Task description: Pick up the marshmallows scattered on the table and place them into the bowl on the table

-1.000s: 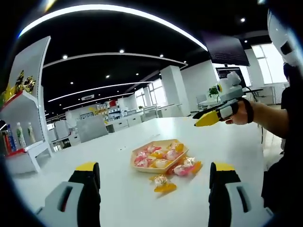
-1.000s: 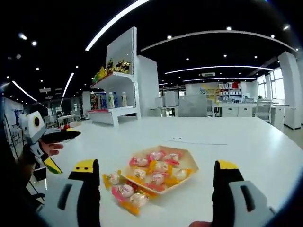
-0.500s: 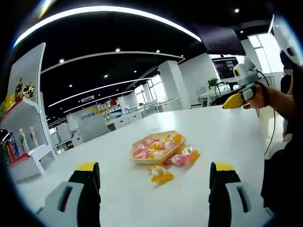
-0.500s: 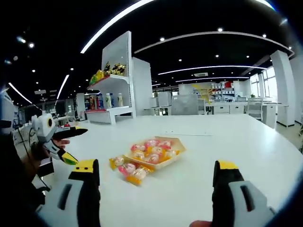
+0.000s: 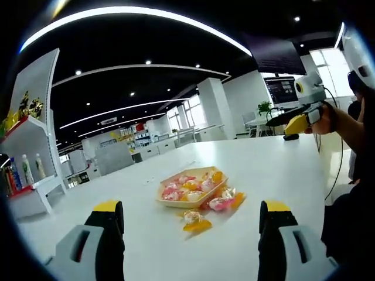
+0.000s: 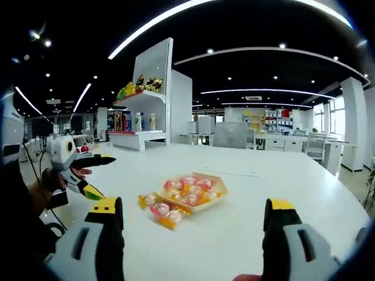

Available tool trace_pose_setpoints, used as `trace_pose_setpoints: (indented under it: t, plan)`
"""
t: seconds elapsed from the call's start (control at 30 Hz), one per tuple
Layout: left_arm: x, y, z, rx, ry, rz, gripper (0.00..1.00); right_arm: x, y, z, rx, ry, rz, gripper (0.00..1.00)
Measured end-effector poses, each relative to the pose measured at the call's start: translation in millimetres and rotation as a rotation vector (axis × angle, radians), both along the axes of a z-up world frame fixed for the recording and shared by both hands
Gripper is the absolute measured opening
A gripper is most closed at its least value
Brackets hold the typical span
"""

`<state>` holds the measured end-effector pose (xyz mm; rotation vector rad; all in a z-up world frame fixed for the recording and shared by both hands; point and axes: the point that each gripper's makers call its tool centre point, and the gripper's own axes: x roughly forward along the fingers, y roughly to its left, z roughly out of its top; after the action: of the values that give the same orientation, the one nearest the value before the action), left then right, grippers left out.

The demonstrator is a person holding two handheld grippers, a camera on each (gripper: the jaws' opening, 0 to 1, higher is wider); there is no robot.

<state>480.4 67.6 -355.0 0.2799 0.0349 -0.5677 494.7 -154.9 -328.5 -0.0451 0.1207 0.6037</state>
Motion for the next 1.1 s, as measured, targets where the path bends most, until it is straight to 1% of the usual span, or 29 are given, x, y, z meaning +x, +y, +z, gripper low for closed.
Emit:
trace_pose_setpoints:
  t: [0.27, 0.53, 0.73, 0.83, 0.97, 1.1]
  plan:
    - [1.7, -2.5, -1.7, -0.004, 0.007, 0.000, 0.95, -0.2, 4.1, -0.6, -0.018, 0.007, 0.018, 0.97]
    - [2.8, -5.8, -1.1, -0.006, 0.008, -0.010, 0.95, -0.6, 6.1, -5.5, -0.038, 0.020, 0.026, 0.96]
    - [1.8, -7.3, 1.0, -0.013, 0.002, -0.017, 0.95, 3.1, 4.0, -10.4, -0.037, 0.035, 0.007, 0.96]
    - [1.2, -7.3, 1.4, -0.018, 0.001, -0.017, 0.95, 4.6, 5.2, -15.7, -0.043, 0.047, 0.006, 0.95]
    - [0.7, -7.0, 1.7, -0.023, -0.001, -0.019, 0.95, 4.4, 10.8, -26.4, -0.063, 0.072, 0.027, 0.94]
    - [0.6, -5.6, 4.6, -0.027, -0.022, -0.014, 0.95, 3.9, 17.7, -35.5, -0.071, 0.090, 0.048, 0.93]
